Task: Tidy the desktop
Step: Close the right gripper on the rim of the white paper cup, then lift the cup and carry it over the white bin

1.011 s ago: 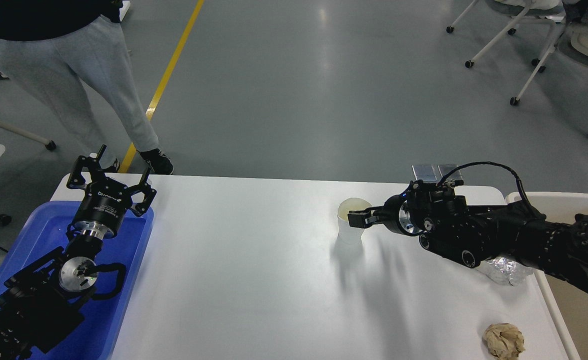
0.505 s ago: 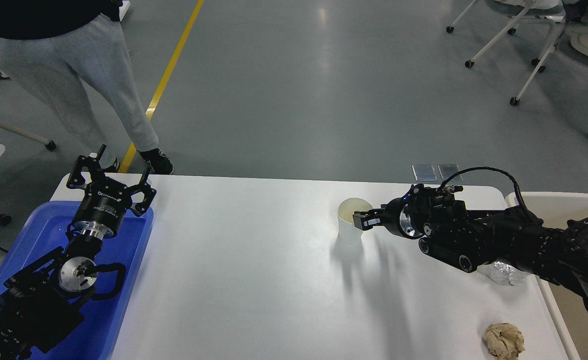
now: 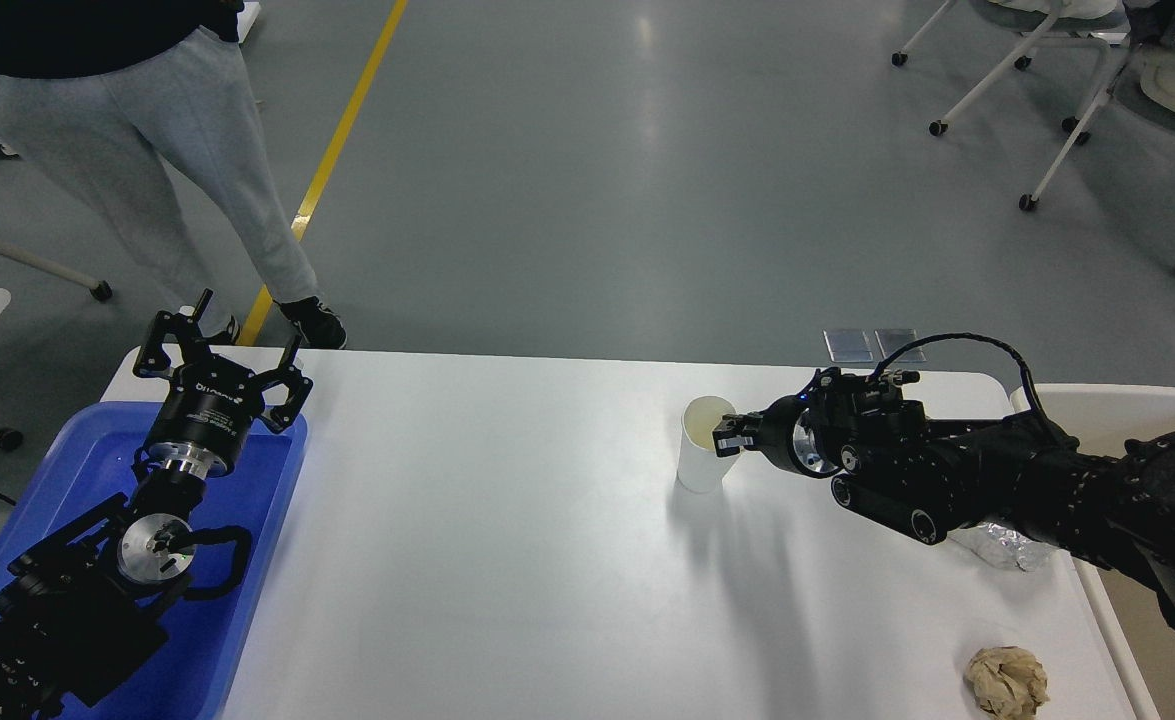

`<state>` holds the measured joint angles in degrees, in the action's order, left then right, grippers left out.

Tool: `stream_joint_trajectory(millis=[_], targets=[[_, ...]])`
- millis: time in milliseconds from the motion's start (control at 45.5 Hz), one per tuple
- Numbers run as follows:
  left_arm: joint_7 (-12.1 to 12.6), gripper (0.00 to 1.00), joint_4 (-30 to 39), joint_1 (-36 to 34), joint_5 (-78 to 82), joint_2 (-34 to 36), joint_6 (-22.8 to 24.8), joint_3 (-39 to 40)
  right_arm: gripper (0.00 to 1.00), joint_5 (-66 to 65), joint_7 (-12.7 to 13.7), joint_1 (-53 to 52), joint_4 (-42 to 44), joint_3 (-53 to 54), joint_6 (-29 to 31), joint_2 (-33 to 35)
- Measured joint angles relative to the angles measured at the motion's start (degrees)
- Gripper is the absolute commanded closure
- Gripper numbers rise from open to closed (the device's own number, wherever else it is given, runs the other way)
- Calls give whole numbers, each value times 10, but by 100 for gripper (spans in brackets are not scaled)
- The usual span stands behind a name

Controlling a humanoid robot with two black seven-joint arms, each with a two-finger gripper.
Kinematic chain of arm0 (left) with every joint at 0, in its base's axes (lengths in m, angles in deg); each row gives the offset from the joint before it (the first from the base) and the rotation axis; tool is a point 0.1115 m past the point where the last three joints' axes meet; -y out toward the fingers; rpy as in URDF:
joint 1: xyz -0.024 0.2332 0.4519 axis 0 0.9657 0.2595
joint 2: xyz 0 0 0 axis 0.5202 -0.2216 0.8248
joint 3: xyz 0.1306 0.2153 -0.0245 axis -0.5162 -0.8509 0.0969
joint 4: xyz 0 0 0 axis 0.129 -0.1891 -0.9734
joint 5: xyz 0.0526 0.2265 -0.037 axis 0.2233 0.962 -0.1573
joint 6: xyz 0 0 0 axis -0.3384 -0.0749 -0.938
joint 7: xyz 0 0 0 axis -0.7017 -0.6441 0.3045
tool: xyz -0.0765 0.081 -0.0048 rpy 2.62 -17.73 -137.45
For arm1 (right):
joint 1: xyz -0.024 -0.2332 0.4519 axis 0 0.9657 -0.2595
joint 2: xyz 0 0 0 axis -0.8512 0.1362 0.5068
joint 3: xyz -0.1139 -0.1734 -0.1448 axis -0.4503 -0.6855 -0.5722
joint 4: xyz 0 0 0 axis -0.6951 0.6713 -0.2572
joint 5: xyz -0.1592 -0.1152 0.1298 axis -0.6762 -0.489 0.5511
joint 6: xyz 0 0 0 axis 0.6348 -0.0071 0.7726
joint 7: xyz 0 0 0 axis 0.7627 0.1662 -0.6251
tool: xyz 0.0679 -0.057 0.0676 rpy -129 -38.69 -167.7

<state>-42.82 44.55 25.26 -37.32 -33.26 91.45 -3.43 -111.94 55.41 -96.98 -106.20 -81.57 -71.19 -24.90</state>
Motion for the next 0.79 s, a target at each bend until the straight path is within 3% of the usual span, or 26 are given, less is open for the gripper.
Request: stream_joint_trajectory(millis=[374, 791], targets=[[0, 0, 0, 0, 0, 0, 0, 0, 100, 44, -8, -47, -36, 5, 25, 23], [0, 0, 0, 0, 0, 0, 0, 0, 100, 86, -13, -219, -234, -14, 90, 191]])
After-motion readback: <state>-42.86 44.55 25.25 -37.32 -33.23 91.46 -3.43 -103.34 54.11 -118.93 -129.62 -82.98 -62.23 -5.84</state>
